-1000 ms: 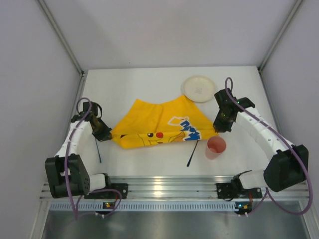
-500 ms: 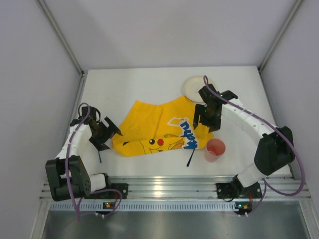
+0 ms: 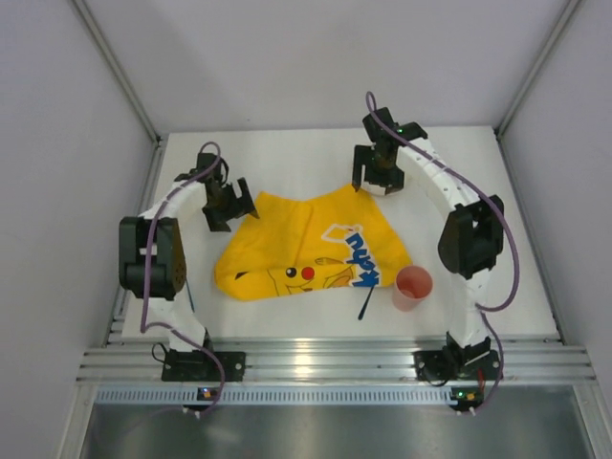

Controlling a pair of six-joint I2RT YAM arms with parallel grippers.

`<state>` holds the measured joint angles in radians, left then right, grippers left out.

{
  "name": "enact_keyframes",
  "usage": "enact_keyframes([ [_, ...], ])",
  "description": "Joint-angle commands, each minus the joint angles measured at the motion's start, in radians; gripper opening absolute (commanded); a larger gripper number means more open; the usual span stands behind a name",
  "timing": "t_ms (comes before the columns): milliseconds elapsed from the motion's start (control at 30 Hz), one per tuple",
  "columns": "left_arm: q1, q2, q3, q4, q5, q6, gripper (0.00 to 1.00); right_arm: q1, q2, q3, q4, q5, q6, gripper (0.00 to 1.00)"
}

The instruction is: Set the dinner table for one person

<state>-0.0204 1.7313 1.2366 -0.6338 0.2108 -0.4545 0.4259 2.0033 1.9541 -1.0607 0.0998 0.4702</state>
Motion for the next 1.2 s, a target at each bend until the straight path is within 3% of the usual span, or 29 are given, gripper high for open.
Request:
enact_keyframes([
  [0,-0.059,0.126,0.116,0.019,-0.057,0.059,0.99,-0.047,0.092,0.060,-0.013,-0.020,-0.041,0.79],
  [100,-0.075,0.212,0.173,0.028,-0.060,0.065,0.97,-0.101,0.127,0.028,0.052,-0.095,-0.031,0.79],
  [300,-0.104,0.313,0.224,0.002,-0.093,0.074,0.83,-0.150,0.169,-0.075,0.185,-0.235,-0.021,0.77],
  [467,-0.104,0.343,0.215,0.013,-0.079,0.070,0.53,-0.148,0.241,-0.084,0.243,-0.299,-0.027,0.75],
  [500,-0.104,0.344,0.213,0.008,-0.079,0.069,0.37,-0.148,0.253,-0.083,0.263,-0.308,-0.024,0.75],
  [533,-0.104,0.346,0.213,0.006,-0.079,0.068,0.31,-0.148,0.264,-0.083,0.274,-0.316,-0.021,0.74],
  [600,-0.104,0.343,0.208,-0.003,-0.085,0.069,0.20,-0.148,0.294,-0.075,0.292,-0.333,-0.013,0.73],
  [700,-0.104,0.335,0.208,-0.012,-0.096,0.076,0.11,-0.147,0.328,-0.070,0.310,-0.357,0.002,0.70],
  [733,-0.104,0.336,0.208,-0.018,-0.099,0.077,0.01,-0.145,0.333,-0.072,0.315,-0.361,0.008,0.62],
  [800,-0.104,0.333,0.213,-0.023,-0.106,0.079,0.00,-0.144,0.345,-0.073,0.323,-0.365,0.011,0.47],
  [833,-0.104,0.333,0.213,-0.029,-0.108,0.079,0.00,-0.142,0.345,-0.073,0.324,-0.367,0.010,0.21],
  [900,-0.102,0.333,0.219,-0.033,-0.119,0.079,0.00,-0.142,0.347,-0.073,0.323,-0.357,0.010,0.05],
  [933,-0.101,0.335,0.227,-0.040,-0.123,0.082,0.00,-0.144,0.347,-0.073,0.324,-0.356,0.008,0.00],
  [1167,-0.006,0.336,0.244,-0.063,-0.137,0.097,0.00,-0.176,0.328,-0.077,0.298,-0.287,0.036,0.00],
])
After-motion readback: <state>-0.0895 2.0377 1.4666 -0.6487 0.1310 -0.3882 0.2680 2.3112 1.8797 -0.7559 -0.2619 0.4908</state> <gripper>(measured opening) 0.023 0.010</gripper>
